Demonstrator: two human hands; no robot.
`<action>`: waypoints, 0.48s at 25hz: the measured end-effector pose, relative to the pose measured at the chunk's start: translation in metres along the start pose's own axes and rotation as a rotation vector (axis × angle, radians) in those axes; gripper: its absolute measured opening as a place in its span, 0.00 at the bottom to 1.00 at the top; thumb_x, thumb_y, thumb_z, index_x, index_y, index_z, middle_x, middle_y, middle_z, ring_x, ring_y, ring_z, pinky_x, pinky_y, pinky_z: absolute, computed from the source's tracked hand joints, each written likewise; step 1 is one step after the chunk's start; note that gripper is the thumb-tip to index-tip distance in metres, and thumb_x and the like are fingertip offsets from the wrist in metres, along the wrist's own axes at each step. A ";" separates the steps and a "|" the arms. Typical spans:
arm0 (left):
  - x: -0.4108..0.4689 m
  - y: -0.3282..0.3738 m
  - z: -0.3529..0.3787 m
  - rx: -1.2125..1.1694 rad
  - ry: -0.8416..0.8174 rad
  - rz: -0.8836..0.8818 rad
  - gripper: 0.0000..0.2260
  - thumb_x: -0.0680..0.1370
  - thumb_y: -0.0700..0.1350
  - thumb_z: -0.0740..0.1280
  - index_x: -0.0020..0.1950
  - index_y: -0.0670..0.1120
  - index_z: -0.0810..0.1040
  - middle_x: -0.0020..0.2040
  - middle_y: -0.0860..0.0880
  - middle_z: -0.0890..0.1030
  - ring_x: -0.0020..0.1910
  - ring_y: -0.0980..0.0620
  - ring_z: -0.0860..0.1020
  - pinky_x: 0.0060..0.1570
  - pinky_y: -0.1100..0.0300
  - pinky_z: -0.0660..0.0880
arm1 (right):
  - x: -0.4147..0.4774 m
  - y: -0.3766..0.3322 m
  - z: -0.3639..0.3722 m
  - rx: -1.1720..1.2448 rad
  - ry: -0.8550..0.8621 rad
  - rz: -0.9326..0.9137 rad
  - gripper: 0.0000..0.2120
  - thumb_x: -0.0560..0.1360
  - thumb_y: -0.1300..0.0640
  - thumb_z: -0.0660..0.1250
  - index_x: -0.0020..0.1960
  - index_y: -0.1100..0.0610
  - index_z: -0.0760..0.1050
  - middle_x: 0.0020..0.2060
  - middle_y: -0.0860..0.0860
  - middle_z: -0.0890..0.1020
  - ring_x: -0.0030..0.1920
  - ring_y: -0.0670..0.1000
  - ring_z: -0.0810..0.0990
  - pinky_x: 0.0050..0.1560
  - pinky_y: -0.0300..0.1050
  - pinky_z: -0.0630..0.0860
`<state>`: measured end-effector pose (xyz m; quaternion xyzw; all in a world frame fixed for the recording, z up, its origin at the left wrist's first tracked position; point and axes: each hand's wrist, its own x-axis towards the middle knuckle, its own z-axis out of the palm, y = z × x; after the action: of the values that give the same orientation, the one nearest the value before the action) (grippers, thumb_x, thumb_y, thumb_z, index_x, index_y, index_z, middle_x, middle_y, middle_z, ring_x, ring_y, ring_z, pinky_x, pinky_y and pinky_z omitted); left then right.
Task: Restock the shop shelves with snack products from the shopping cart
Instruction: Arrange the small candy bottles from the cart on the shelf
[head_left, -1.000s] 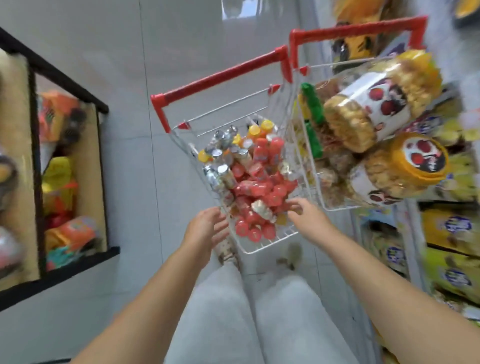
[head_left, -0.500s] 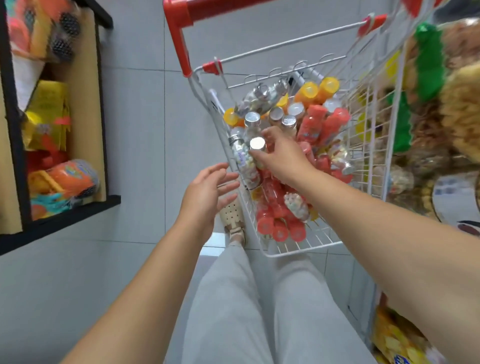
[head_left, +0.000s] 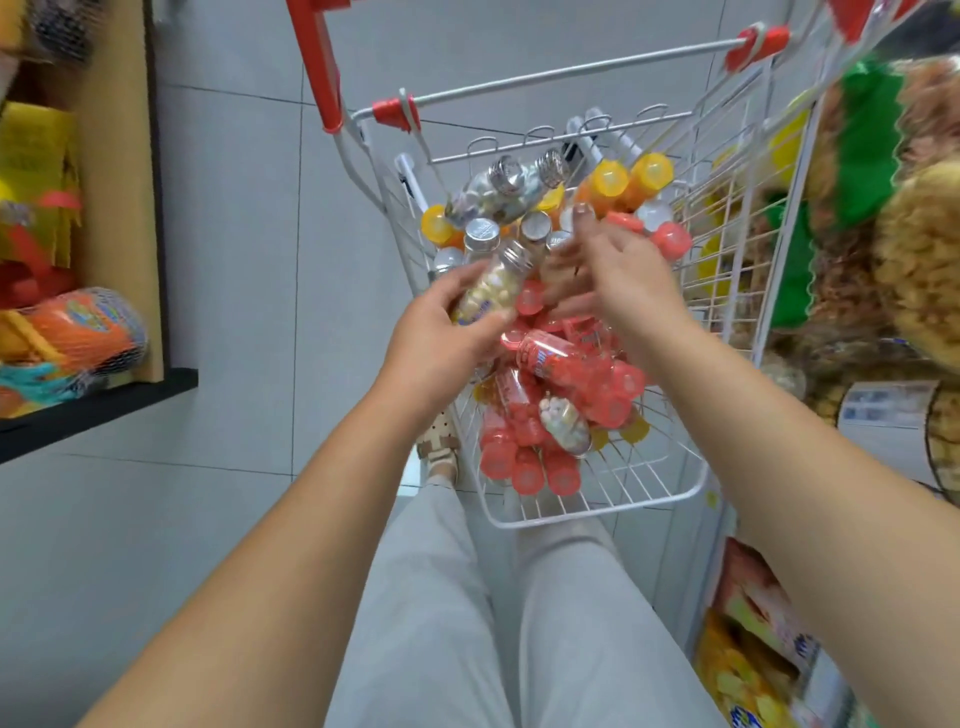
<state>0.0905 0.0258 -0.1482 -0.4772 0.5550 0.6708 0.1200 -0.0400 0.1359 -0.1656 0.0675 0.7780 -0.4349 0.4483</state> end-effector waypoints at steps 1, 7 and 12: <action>0.004 0.000 -0.004 -0.056 -0.009 -0.033 0.19 0.77 0.39 0.71 0.68 0.50 0.75 0.55 0.50 0.81 0.47 0.53 0.82 0.47 0.54 0.83 | 0.013 0.000 -0.007 -0.121 0.091 -0.048 0.12 0.81 0.48 0.60 0.54 0.56 0.75 0.48 0.52 0.81 0.44 0.53 0.83 0.49 0.56 0.82; 0.001 -0.001 -0.016 -0.181 -0.062 -0.115 0.10 0.83 0.45 0.63 0.63 0.44 0.75 0.50 0.46 0.79 0.35 0.56 0.78 0.34 0.63 0.78 | 0.051 0.016 0.004 -0.761 -0.045 -0.162 0.23 0.76 0.48 0.69 0.68 0.52 0.70 0.60 0.50 0.79 0.58 0.54 0.78 0.57 0.50 0.75; -0.006 0.003 -0.015 -0.582 -0.065 -0.223 0.12 0.83 0.47 0.59 0.57 0.40 0.77 0.48 0.41 0.73 0.34 0.52 0.74 0.32 0.62 0.74 | 0.037 0.018 -0.015 -0.444 0.227 -0.184 0.18 0.77 0.50 0.64 0.66 0.51 0.71 0.54 0.47 0.79 0.51 0.46 0.76 0.50 0.43 0.71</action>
<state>0.0992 0.0141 -0.1404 -0.5275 0.2799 0.7992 0.0688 -0.0625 0.1472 -0.2016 -0.0554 0.9026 -0.2820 0.3204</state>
